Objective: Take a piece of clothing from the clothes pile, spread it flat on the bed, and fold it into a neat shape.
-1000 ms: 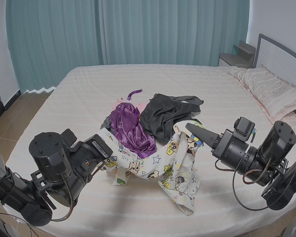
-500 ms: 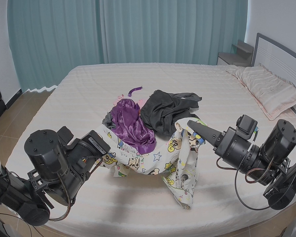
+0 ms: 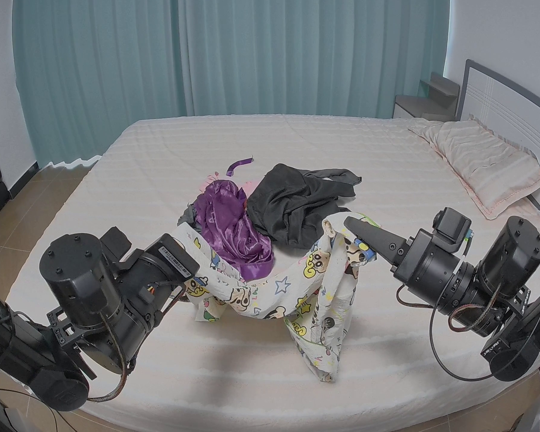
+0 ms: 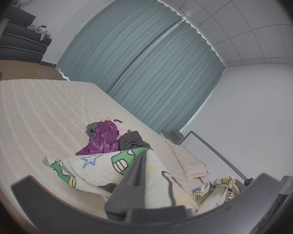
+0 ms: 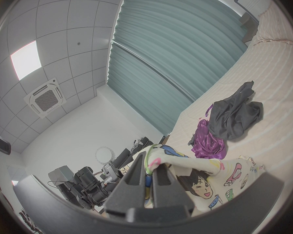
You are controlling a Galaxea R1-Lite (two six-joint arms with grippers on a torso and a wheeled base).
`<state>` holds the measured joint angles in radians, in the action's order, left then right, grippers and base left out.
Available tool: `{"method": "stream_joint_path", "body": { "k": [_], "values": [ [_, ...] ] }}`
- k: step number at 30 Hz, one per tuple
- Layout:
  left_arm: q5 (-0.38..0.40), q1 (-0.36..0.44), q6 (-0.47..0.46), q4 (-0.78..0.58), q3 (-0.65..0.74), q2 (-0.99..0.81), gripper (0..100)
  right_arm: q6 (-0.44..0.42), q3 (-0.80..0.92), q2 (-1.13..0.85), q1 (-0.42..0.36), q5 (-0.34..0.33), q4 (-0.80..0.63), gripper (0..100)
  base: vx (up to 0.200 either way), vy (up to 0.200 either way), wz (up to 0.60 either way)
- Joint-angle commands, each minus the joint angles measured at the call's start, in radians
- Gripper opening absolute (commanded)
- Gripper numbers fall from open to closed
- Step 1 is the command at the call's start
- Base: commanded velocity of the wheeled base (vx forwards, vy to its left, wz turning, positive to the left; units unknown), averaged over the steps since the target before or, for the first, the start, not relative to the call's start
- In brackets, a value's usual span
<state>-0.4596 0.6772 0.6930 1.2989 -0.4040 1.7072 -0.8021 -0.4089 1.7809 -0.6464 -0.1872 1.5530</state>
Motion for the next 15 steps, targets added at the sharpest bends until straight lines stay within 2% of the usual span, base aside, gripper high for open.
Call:
{"method": "stream_joint_path", "body": {
  "k": [1, 15],
  "values": [
    [-0.002, -0.001, 0.0, 0.0, -0.002, -0.003, 0, 0.001, -0.001, -0.001, 0.01, 0.0, 0.015, 0, 0.0, -0.2, 0.0],
    [-0.002, -0.001, -0.001, 0.0, -0.004, -0.012, 0, 0.001, -0.002, 0.002, 0.017, 0.0, 0.015, 0, 0.0, -0.2, 0.0]
  ]
}}
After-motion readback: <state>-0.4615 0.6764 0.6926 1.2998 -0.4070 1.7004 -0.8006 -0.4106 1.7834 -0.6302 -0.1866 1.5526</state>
